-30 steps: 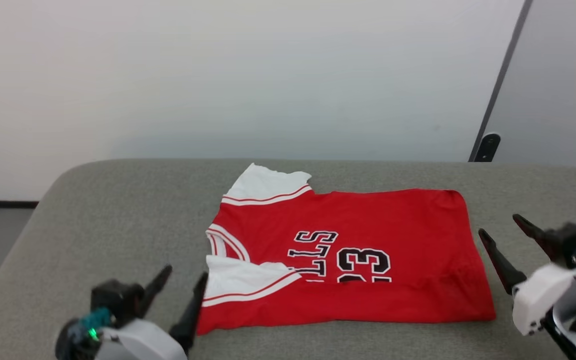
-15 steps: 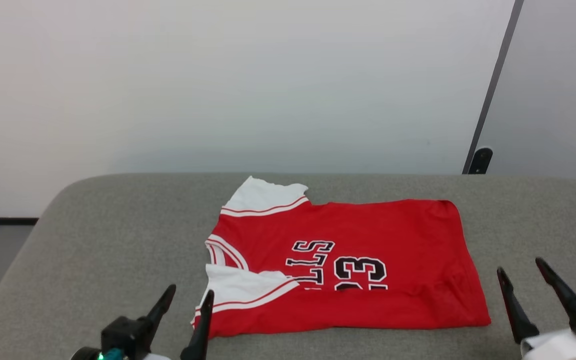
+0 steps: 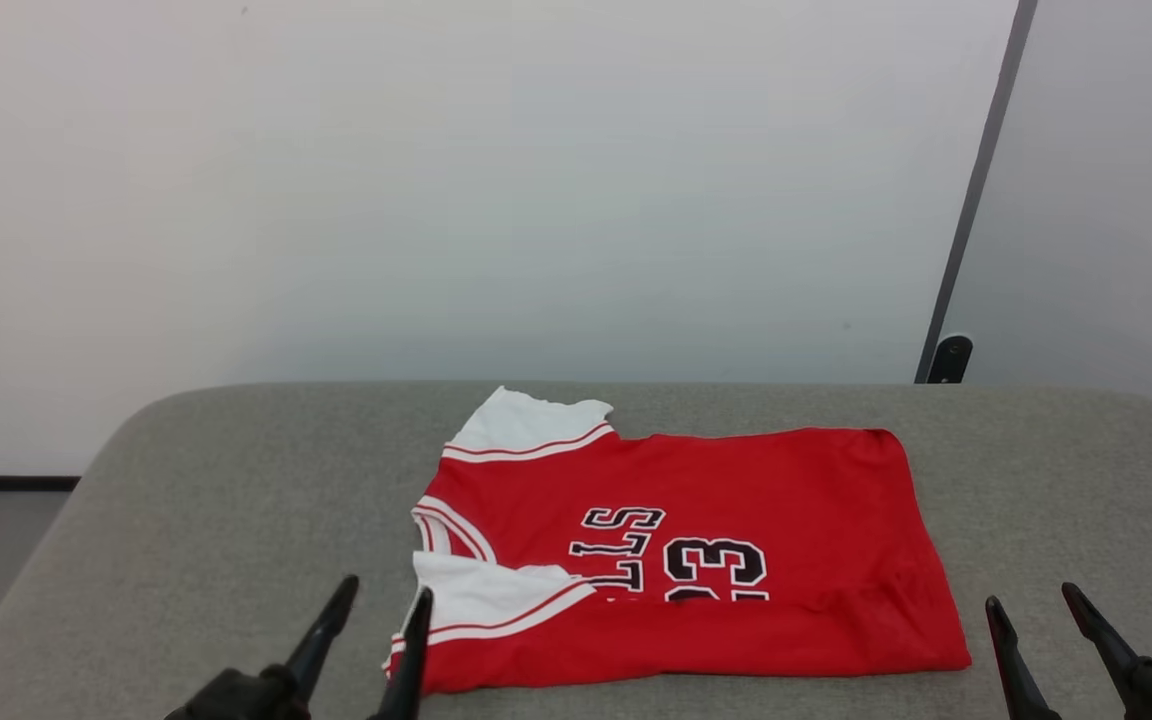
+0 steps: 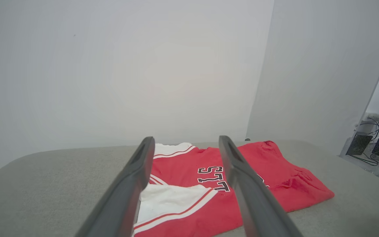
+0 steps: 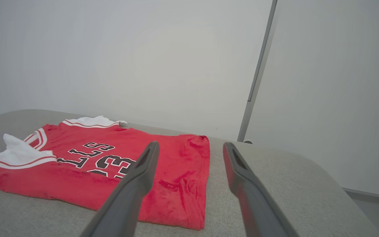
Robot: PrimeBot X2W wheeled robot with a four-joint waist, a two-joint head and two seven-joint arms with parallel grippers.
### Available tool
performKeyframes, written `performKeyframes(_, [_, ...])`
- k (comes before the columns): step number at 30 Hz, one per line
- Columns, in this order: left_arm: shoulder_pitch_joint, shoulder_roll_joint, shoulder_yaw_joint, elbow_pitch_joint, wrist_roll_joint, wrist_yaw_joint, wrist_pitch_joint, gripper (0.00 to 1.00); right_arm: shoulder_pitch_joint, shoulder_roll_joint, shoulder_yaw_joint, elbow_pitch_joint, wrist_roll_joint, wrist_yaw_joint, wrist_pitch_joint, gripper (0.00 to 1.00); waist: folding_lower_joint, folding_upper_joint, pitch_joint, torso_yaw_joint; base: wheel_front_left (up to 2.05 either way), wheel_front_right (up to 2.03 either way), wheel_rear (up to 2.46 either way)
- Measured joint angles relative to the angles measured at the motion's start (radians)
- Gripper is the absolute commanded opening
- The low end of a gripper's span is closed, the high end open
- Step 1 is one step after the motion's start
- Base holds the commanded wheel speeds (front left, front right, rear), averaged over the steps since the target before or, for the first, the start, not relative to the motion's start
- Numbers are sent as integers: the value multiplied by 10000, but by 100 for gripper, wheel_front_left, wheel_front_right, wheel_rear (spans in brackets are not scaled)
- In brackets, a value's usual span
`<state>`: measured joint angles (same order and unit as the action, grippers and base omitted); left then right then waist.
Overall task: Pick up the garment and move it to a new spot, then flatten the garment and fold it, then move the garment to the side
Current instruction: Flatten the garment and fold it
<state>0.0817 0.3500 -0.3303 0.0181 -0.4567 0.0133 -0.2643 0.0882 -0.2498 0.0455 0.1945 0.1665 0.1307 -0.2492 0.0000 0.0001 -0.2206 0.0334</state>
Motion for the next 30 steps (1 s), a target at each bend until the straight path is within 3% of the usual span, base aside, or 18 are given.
performKeyframes(2, [78, -339, 391, 228, 330, -591, 2, 100, -1, 33, -23, 79, -2, 0, 40, 100, 0, 0, -34, -55, 0, 0, 0])
performKeyframes(5, [307, -746, 1018, 642, 903, -1137, 2, 100, -6, 46, -157, 343, -59, 0, 134, 100, 0, 0, -83, -238, 0, 0, 0])
performKeyframes(16, [494, -1363, 1755, 918, 1325, -1425, 0, 100, -162, -33, -73, 512, -73, 0, 123, 100, 0, 0, -23, -848, 0, 0, 0])
performKeyframes(20, [444, -1250, 1398, 1283, 1014, -1427, 2, 100, -267, -40, 205, 523, 12, 0, 259, 100, 0, 0, 32, -871, 0, 0, 0])
performKeyframes(26, [-85, -355, 616, 2217, -198, -1427, 15, 100, -621, -224, 867, 564, 351, 0, 800, 100, 0, 0, 166, -817, 0, 0, 0])
performKeyframes(30, [-638, 174, 190, 2740, -1206, -1427, 836, 100, -806, -343, 1227, 602, 654, 0, 1243, 100, 0, 0, 266, -742, 0, 0, 0])
